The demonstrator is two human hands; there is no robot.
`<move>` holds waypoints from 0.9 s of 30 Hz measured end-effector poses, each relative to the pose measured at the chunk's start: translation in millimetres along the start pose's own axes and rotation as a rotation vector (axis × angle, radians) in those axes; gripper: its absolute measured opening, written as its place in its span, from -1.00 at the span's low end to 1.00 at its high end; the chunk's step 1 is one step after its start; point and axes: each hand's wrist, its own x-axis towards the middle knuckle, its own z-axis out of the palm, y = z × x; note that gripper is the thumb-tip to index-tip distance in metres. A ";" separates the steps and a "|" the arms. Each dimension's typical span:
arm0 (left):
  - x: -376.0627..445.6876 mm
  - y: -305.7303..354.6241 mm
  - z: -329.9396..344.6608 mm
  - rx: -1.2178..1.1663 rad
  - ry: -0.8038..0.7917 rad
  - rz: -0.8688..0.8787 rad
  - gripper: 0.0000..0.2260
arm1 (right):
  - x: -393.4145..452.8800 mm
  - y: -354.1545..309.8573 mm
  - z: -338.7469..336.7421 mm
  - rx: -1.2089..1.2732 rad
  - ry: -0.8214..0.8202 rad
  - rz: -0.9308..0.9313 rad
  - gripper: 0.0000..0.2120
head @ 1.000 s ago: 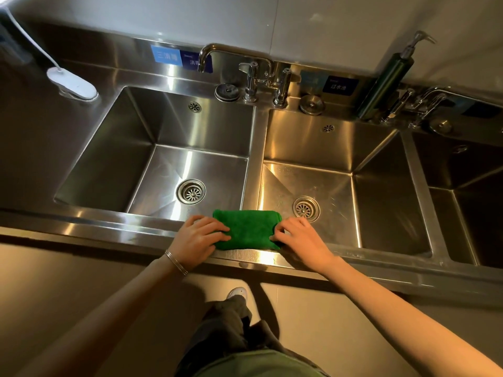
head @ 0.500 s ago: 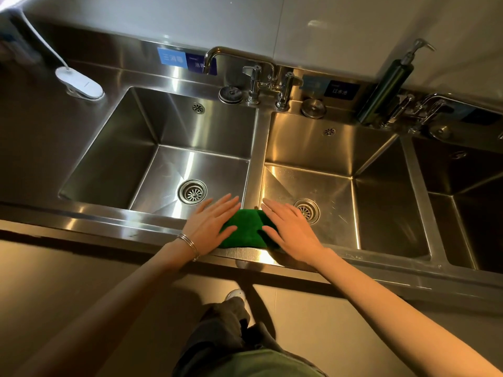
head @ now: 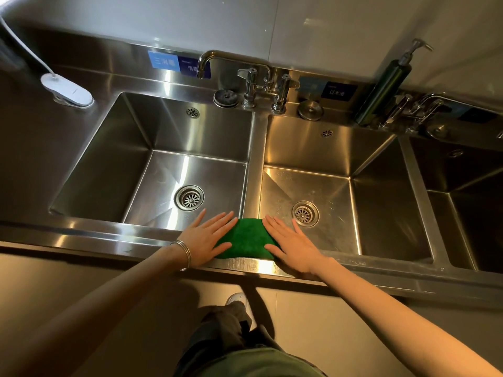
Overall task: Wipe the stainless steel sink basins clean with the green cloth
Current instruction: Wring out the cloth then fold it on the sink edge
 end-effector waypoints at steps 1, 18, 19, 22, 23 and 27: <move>0.3 -0.1 -2.1 -0.065 -0.008 -0.016 -0.18 | 0.1 0.5 -1.6 0.098 0.041 0.034 -0.35; 2.5 3.2 -14.6 -0.887 0.019 -0.439 -0.49 | 0.2 3.1 -9.8 0.997 0.093 0.422 -0.62; 0.5 6.0 -12.6 -0.867 0.063 -0.433 -0.51 | -3.0 1.0 -9.5 1.021 0.116 0.408 -0.63; -5.5 11.9 -8.3 -0.852 0.221 -0.463 -0.58 | -10.4 -3.0 -7.9 1.078 0.189 0.367 -0.65; -6.5 15.4 -8.2 -0.880 0.283 -0.470 -0.60 | -11.9 -4.3 -8.4 1.075 0.224 0.359 -0.65; -10.9 34.2 -11.4 -1.164 0.497 -0.528 -0.66 | -15.7 -9.3 -16.0 1.068 0.331 0.352 -0.56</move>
